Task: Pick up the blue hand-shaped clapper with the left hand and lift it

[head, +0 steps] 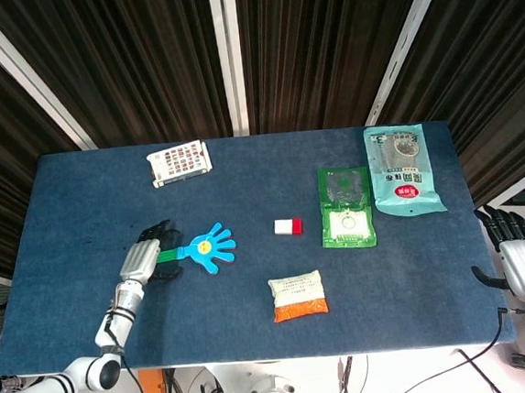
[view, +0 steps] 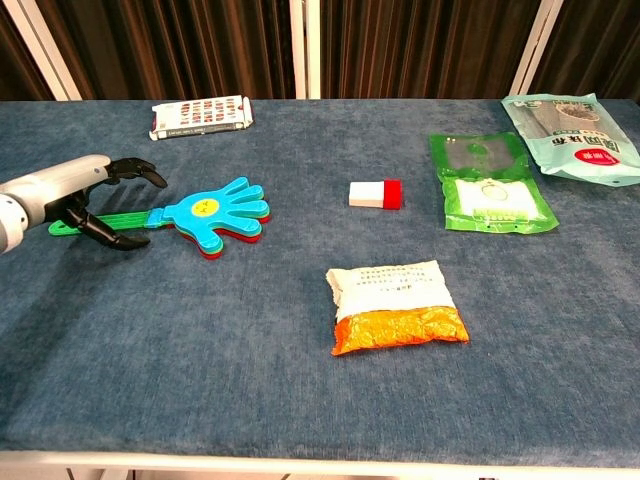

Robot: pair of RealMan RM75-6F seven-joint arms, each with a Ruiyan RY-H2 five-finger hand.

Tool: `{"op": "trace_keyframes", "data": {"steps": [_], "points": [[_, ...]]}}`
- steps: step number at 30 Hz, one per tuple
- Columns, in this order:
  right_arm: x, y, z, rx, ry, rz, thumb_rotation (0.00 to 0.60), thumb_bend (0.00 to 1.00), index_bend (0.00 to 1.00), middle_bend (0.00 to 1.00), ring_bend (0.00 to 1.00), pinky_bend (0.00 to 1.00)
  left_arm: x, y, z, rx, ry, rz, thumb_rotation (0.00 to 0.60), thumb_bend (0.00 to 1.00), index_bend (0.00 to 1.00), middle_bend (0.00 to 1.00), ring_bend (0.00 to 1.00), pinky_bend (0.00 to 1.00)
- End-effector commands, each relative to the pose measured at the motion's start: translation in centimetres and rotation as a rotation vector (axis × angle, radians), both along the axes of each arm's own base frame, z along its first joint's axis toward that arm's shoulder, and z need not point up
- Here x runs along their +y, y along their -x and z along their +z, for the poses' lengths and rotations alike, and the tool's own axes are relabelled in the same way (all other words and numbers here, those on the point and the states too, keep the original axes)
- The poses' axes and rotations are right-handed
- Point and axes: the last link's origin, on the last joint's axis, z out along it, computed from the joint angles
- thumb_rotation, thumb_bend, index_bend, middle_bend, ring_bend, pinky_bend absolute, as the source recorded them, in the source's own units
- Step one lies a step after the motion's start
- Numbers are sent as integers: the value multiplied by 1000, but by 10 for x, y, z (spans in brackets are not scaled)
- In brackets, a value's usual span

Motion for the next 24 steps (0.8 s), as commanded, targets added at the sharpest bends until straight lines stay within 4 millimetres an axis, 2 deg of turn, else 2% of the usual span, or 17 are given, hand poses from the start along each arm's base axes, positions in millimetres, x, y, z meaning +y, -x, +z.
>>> {"op": "trace_keyframes", "data": {"steps": [1,6,14,18,21,24], "points": [[0,1,0,0,1,-2,600,148,0,0,0,0,1,0,-1,-7,0,10,600,256,269,24,0,0],[-1,1,-1,0,-5,-3,600,148,0,0,0,0,4,0,-3,-28,6,31,600,279,334,32,0,0],[-1,3,0,0,-3,-10,600,149,0,0,0,0,6,-2,-5,-44,8,36,600,374,420,46,0,0],[-1,4,-1,-2,-5,-13,600,149,0,0,0,0,7,-3,-5,-34,-7,31,600,423,523,78,0,5],[-1,4,-1,-3,-4,-14,600,149,0,0,0,0,7,-6,-3,-32,-43,18,600,440,585,175,15,91],[0,5,0,-3,-3,-16,600,149,0,0,0,0,7,-8,0,-27,-86,-3,600,446,620,400,185,238]]}}
